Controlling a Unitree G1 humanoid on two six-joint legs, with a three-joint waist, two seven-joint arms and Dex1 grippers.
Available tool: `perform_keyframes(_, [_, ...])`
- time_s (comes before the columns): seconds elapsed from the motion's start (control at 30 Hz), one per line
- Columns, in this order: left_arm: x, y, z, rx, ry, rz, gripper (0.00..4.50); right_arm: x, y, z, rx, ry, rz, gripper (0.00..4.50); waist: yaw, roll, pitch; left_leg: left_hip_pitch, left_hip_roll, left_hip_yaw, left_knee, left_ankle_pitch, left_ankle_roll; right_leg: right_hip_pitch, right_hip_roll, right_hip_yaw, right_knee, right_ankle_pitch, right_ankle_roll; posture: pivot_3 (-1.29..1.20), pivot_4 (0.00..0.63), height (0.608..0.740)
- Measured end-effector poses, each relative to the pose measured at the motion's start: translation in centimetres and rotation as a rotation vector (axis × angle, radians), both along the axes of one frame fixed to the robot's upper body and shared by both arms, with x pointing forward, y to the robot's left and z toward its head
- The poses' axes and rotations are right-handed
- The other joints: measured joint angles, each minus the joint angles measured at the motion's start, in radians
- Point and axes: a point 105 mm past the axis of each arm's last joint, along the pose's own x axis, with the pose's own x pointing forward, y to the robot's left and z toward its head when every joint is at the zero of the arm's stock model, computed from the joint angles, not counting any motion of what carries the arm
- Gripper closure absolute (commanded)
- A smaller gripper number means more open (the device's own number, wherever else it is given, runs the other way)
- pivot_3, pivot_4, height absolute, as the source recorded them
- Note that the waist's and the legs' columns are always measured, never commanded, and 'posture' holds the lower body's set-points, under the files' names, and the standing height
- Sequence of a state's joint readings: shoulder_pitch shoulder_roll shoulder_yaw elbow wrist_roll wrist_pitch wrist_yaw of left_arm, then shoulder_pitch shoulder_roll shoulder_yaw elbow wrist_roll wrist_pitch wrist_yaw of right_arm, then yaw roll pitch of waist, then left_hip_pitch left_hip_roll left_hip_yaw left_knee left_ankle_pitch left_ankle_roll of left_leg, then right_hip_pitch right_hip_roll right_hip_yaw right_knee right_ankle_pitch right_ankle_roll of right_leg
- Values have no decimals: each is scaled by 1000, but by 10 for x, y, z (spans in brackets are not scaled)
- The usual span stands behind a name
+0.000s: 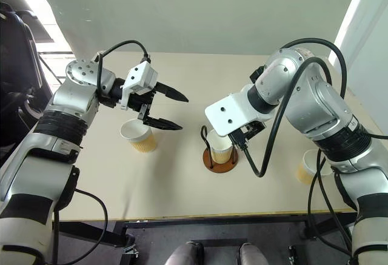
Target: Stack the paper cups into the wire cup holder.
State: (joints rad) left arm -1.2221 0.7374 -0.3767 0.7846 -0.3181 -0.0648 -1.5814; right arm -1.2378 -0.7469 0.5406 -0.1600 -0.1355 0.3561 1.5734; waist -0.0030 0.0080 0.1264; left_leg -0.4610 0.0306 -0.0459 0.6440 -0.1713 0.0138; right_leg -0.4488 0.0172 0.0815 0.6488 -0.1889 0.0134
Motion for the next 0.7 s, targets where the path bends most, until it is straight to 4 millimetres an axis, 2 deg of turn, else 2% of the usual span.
perform_keyframes(0.17, [1, 8, 1, 0, -11, 27, 0, 9, -9, 29, 233, 35, -132, 1392, 0, 0, 0, 0, 0, 0, 0, 0, 0, 0, 0, 1, 0, 0, 0, 0, 150, 740])
perform_keyframes(0.33, [1, 50, -9, 195, -88, 125, 0, 12, -31, 55, 429, 65, -226, 1392, -1, 0, 0, 0, 0, 0, -3, 0, 0, -2, 1, 1, 0, -1, -1, 0, 150, 740])
perform_keyframes(0.47, [-6, 83, -20, 360, -128, 172, 0, 13, -51, 57, 484, 82, -268, 1392, -1, 0, 0, 1, 0, 1, -6, 0, 0, -2, 1, 1, 0, -2, -3, 0, 150, 740])
perform_keyframes(0.7, [-17, 98, -28, 424, -128, 194, 0, 9, -55, 57, 544, 123, -215, 1392, -3, 0, 0, 1, 0, 1, -4, 0, 0, -3, 0, 1, 3, -2, -3, 0, 150, 740])
